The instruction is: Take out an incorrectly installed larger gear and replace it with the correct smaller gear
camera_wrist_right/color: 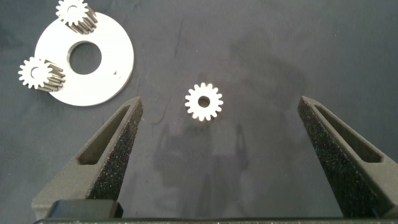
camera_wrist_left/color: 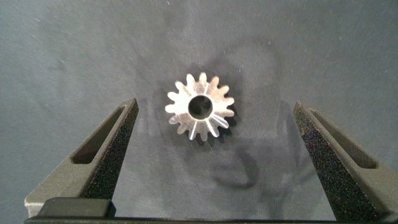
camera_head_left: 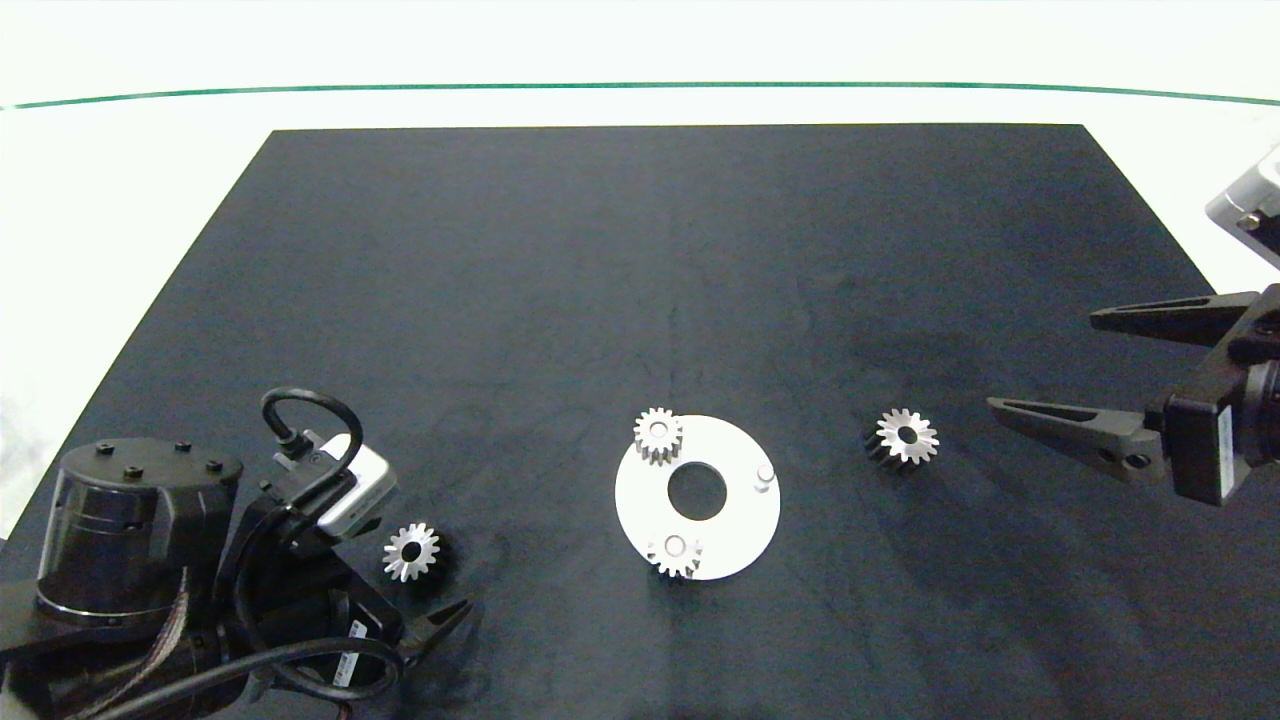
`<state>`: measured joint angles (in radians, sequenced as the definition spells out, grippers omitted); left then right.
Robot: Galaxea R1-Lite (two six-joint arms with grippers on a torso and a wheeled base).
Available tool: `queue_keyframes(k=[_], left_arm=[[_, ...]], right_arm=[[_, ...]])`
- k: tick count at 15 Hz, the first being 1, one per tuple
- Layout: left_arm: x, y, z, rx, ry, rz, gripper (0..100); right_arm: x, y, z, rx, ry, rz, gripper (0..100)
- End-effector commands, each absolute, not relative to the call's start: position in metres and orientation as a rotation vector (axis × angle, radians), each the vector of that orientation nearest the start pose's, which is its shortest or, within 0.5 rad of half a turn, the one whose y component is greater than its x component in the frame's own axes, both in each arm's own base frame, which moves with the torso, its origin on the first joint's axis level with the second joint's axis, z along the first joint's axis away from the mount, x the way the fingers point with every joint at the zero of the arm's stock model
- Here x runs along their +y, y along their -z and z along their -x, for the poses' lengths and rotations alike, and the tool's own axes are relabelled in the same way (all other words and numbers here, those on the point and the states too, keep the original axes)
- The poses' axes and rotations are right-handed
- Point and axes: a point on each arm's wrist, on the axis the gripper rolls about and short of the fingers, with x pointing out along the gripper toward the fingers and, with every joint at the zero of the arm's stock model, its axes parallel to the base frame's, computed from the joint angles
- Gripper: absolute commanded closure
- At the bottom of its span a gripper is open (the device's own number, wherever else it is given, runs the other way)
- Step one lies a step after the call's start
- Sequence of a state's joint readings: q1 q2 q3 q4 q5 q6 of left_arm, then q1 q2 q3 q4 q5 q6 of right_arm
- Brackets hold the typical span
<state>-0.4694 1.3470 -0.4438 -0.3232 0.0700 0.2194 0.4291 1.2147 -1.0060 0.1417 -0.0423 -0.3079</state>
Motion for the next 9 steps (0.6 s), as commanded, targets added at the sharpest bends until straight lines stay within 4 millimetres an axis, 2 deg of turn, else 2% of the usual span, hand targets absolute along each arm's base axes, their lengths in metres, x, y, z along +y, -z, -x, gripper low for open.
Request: queue_keyframes(k=[1,9], left_arm=[[-0.0842,-0.1404,-0.1702,0.545,0.448,-0.374,0],[-0.0889,-0.1373,-0.1734,0.535,0.443,-0.382,2]], right_arm=[[0.0738,-0.2833,-0.1627,0.283,-0.437,0.386,0],[0.0727,-0.2825,-0.1609,0.284,-0.435,0.386,0]])
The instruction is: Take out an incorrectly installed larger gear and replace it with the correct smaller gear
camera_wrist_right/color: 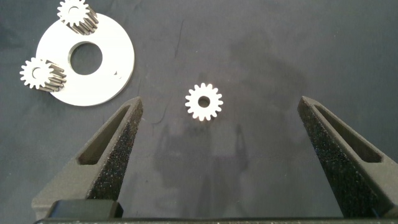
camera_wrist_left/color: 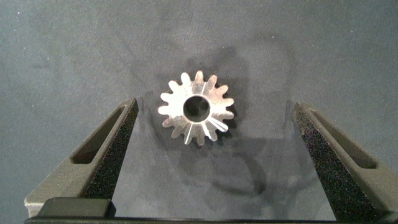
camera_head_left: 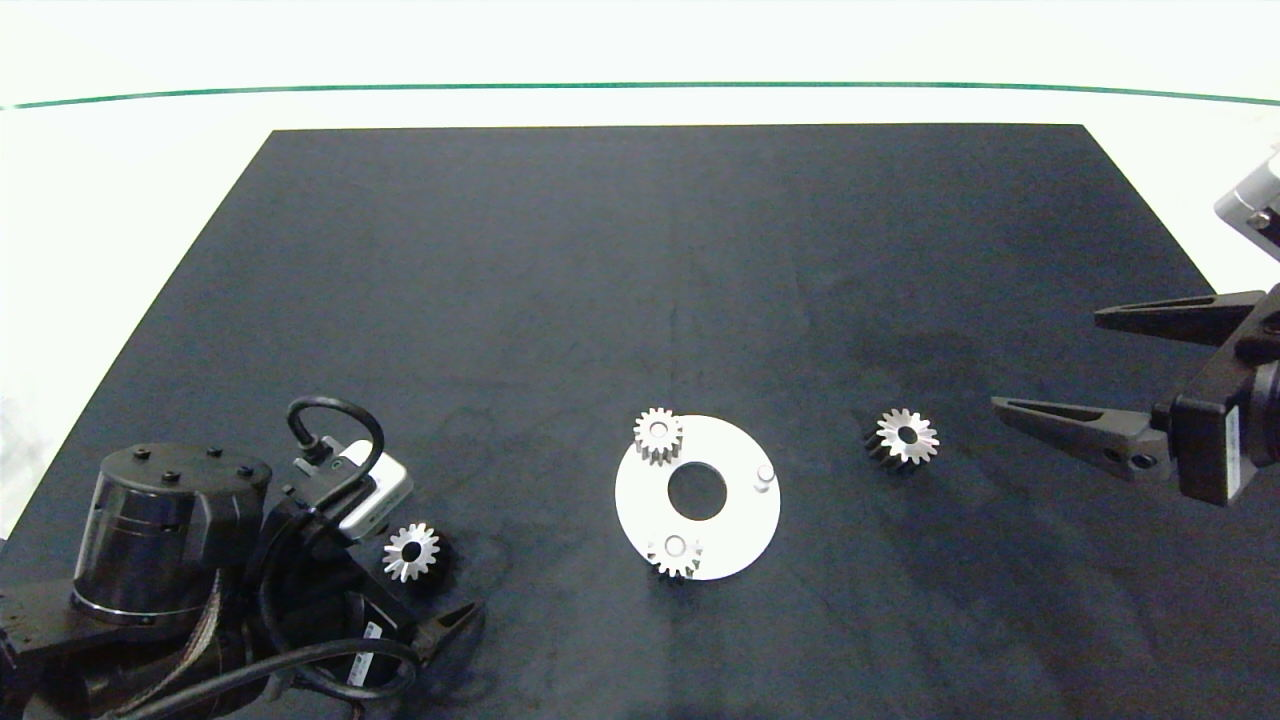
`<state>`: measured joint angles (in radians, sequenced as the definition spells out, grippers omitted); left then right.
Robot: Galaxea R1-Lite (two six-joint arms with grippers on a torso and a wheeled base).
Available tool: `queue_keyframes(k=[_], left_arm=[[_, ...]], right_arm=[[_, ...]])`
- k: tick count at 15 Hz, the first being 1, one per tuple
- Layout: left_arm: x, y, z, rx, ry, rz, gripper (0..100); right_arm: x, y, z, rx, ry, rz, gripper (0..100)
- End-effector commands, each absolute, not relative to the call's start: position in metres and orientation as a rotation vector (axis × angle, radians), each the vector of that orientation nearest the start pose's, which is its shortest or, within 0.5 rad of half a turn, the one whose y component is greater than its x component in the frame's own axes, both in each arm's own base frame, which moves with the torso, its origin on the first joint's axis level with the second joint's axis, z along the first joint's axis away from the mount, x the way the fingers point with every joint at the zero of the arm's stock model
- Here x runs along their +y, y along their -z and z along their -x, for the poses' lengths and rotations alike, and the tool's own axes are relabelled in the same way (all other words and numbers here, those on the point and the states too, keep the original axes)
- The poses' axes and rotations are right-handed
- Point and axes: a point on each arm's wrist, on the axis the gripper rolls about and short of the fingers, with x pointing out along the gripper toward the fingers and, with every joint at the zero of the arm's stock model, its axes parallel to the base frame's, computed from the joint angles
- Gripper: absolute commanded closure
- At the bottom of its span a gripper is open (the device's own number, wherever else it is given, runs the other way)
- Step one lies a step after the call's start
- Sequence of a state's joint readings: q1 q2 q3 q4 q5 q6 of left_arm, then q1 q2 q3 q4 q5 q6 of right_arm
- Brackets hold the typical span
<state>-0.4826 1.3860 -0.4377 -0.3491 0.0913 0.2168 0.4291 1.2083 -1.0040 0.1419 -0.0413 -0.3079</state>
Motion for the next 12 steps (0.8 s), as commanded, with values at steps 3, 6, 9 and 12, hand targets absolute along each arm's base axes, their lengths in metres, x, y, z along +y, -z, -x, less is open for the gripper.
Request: queue_keyframes(k=[3,6,9,12], left_arm=[[-0.0904,-0.1343,-0.1769,0.536,0.428,-0.387,8],[-0.0903,-0.1338,-0.1770,0.532,0.423,-0.387,14],[-0.0900,-0.1338,-0.1771,0.532,0.421,-0.387,20],[-0.0898,-0.1339,-0.1773,0.531,0.420,-0.386,26]], right_arm=[[0.0723,-0.2831,-0.1601,0.281,-0.435,0.384,0],[0.0723,-0.2831,-0.1601,0.281,-0.435,0.384,0],[0.0723,-0.2831,-0.1601,0.281,-0.435,0.385,0],[0.0725,-0.2832,-0.1605,0.281,-0.435,0.385,0]])
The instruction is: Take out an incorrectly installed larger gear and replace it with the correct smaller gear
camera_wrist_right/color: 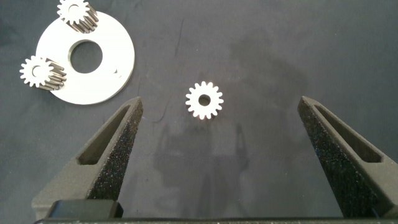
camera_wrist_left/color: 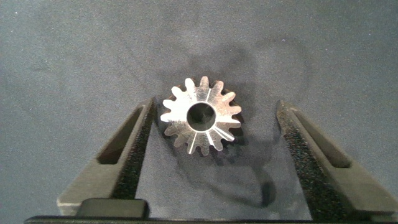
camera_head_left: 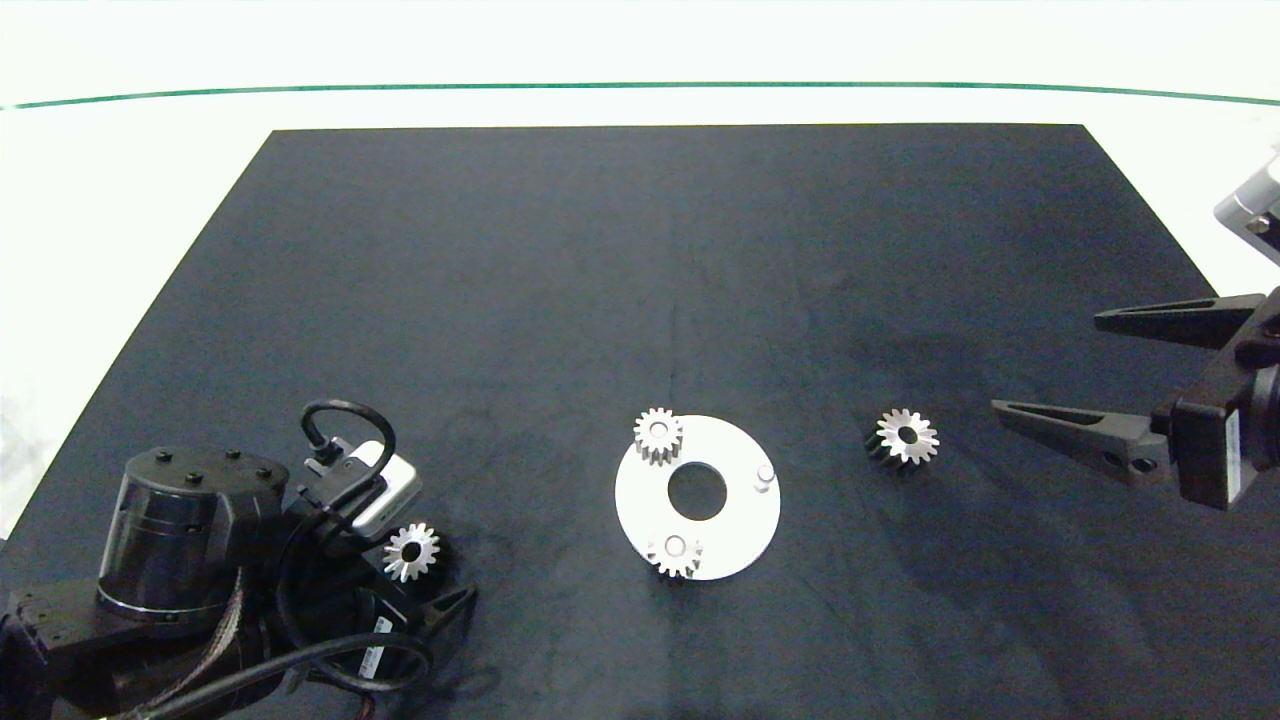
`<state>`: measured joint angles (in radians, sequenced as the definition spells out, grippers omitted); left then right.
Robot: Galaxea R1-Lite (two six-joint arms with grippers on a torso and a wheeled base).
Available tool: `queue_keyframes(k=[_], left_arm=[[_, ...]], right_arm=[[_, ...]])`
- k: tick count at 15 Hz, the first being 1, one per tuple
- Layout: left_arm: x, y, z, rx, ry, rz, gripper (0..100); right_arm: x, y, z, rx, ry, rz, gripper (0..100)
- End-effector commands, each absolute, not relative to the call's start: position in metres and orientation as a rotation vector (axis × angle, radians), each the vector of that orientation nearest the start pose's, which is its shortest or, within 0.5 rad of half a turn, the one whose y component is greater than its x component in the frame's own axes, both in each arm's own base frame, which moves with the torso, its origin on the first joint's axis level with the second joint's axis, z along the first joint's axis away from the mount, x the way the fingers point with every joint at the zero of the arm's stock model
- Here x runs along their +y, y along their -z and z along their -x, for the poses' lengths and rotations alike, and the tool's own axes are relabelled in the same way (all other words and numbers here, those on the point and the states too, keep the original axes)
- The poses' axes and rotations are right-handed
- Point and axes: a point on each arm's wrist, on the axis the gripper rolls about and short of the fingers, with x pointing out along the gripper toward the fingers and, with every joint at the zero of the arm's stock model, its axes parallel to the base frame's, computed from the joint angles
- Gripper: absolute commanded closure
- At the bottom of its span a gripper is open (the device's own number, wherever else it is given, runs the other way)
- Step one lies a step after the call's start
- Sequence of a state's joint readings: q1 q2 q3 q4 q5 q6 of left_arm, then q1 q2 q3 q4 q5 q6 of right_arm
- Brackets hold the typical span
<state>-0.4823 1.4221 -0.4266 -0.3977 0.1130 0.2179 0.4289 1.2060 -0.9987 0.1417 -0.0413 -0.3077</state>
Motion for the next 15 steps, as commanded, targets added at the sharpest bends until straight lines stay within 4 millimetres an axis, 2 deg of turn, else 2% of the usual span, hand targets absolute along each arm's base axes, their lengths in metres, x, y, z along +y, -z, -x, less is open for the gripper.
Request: queue_keyframes(k=[1,15], left_arm=[[-0.0900,-0.1345,-0.1777,0.526,0.419,-0.385,28],[-0.0900,-0.1311,-0.1783,0.531,0.419,-0.392,56]], right_arm=[[0.0725,-0.2832,-0.1605,0.281,-0.435,0.385,0],[0.0725,-0.2835,-0.1600,0.279,-0.435,0.385,0]])
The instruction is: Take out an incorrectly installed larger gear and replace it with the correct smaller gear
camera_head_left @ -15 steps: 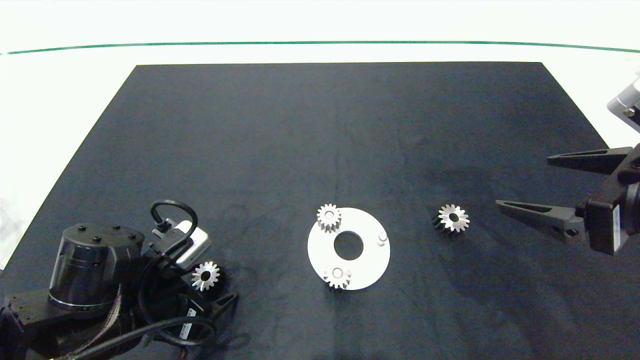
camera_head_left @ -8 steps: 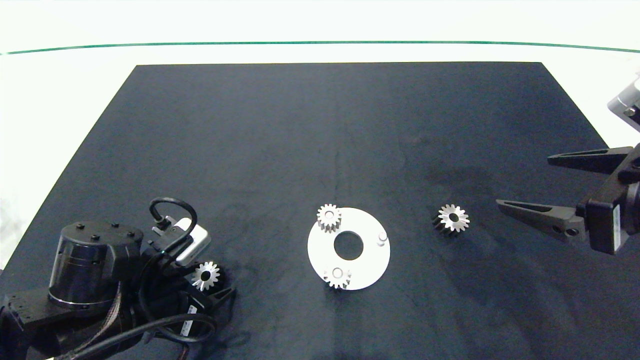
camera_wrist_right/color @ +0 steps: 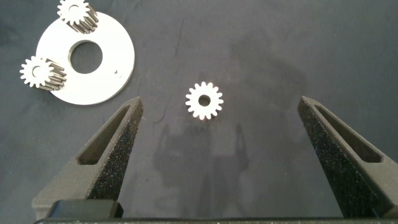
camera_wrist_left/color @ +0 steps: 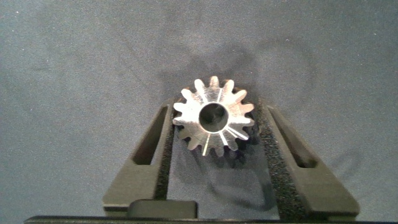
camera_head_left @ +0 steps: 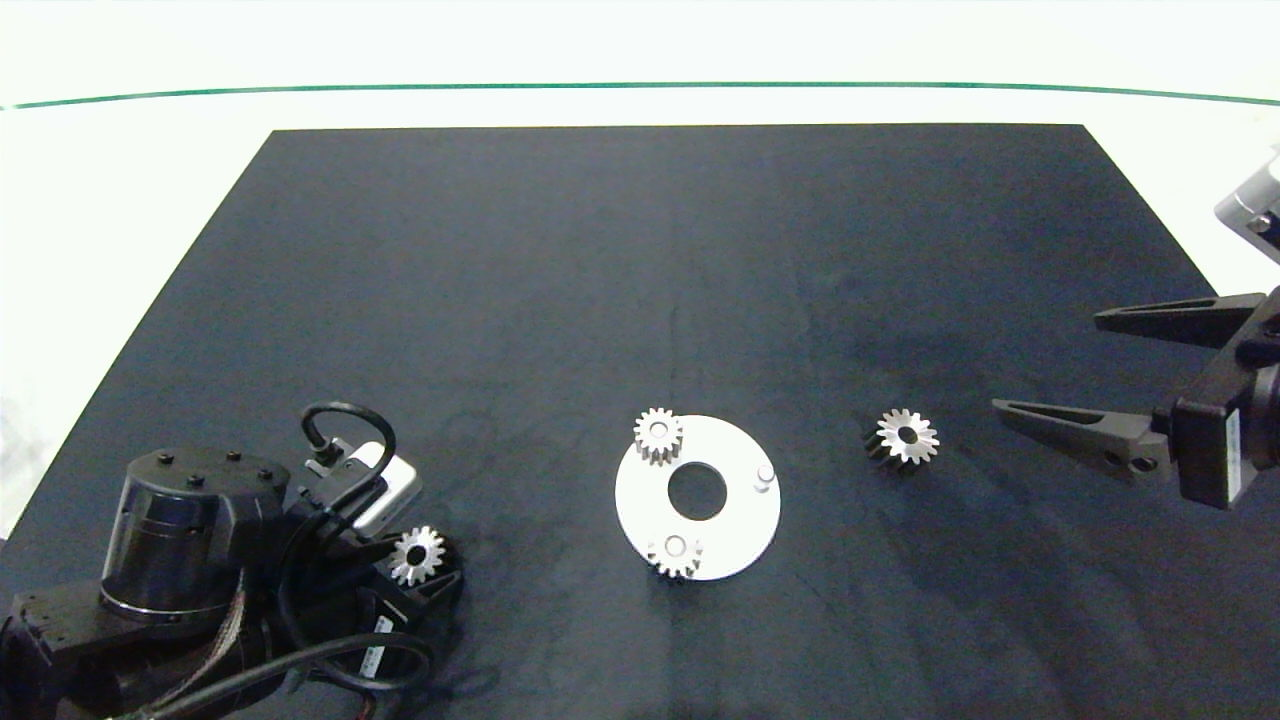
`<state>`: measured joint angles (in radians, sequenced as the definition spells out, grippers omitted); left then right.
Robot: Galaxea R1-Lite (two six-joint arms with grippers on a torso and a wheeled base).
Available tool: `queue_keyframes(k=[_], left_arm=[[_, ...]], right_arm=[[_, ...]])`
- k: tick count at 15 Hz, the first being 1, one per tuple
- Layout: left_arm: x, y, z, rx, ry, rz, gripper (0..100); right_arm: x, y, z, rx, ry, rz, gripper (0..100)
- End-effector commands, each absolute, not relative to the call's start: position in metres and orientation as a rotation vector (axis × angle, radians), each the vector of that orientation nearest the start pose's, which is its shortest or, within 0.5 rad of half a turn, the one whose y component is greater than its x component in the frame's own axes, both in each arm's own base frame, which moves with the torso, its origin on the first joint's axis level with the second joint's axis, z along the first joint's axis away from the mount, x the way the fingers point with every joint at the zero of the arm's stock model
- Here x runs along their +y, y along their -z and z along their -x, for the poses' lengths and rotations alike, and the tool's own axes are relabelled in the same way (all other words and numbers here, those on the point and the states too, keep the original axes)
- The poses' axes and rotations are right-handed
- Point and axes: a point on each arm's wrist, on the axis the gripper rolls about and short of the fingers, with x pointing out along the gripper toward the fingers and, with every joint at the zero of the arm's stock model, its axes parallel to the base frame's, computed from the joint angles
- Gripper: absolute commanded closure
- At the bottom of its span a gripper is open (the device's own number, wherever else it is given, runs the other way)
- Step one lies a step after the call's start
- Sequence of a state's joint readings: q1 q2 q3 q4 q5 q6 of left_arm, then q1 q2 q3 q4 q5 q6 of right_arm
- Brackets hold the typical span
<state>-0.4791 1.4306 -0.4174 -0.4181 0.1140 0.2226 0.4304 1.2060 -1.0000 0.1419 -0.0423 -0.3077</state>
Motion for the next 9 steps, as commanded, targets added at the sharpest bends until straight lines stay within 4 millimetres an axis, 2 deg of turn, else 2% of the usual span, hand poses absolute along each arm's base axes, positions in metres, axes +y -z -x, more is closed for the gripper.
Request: queue_keyframes(k=[1,9], left_arm=[[-0.0900,-0.1308,-0.1785,0.533,0.418,-0.391,58],[-0.0908,-0.1286,-0.1792,0.543,0.422,-0.396,74]], right_arm=[[0.0725,-0.2835,-0.1600,0.279,-0.436,0.385,0],[0.0724,-0.2833,-0.1596,0.279,-0.436,0.385,0]])
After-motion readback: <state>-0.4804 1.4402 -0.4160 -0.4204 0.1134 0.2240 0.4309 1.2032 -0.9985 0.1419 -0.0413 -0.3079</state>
